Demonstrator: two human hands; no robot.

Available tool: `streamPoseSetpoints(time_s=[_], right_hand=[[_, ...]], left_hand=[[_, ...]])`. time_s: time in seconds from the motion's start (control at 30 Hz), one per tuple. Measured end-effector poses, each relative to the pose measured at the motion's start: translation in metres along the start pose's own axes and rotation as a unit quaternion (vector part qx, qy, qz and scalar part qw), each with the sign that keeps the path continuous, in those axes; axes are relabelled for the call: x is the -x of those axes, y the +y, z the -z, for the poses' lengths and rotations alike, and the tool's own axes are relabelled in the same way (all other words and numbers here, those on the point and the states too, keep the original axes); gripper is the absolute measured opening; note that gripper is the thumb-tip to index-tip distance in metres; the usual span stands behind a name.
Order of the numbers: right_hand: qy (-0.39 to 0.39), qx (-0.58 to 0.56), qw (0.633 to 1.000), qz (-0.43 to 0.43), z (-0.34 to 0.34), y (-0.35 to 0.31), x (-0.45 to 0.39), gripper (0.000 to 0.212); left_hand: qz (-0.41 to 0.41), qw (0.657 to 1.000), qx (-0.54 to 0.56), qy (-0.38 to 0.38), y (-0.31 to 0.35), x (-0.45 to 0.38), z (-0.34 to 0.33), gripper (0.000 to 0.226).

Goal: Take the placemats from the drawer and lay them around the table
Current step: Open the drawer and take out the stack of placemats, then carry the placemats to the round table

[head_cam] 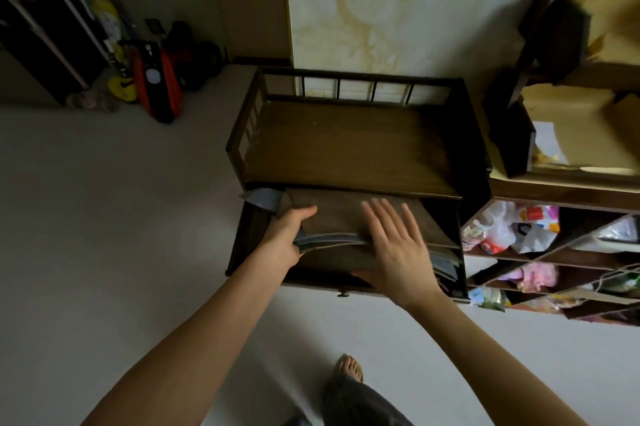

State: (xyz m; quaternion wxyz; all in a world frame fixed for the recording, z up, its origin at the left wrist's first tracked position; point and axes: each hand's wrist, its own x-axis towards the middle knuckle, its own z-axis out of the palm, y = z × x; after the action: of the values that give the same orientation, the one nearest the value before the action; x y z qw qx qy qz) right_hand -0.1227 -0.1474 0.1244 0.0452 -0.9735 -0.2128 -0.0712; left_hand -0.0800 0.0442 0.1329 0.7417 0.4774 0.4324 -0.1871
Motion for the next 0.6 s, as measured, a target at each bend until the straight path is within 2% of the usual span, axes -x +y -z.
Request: streamPoseSetpoints(time_s=[0.1, 0.23, 0.4, 0.53, 0.6], right_hand=[[-0.011, -0.014, 0.999, -0.05, 0.003, -0.001, -0.016, 0.06], [-0.017, -0.018, 0.996, -0.089, 0.021, -0.004, -0.022, 0.035], [0.072, 0.005, 0.994, -0.082, 0.055, -0.005, -0.022, 0.029], [0.151, -0.015, 0.983, -0.105, 0.102, -0.004, -0.012, 0.031], [0.198, -0.041, 0.97, -0.139, 0.127, -0.003, -0.004, 0.035]], left_hand=[[-0.032, 0.999, -0.016, -0.008, 0.008, 0.018, -0.003, 0.041], [-0.069, 0.998, 0.0, -0.008, 0.018, 0.04, -0.005, 0.05], [-0.105, 0.994, 0.005, -0.027, 0.029, 0.07, -0.006, 0.05], [-0.161, 0.984, 0.006, -0.079, 0.042, 0.101, -0.017, 0.071], [-0.189, 0.974, 0.007, -0.125, 0.049, 0.13, -0.026, 0.065]])
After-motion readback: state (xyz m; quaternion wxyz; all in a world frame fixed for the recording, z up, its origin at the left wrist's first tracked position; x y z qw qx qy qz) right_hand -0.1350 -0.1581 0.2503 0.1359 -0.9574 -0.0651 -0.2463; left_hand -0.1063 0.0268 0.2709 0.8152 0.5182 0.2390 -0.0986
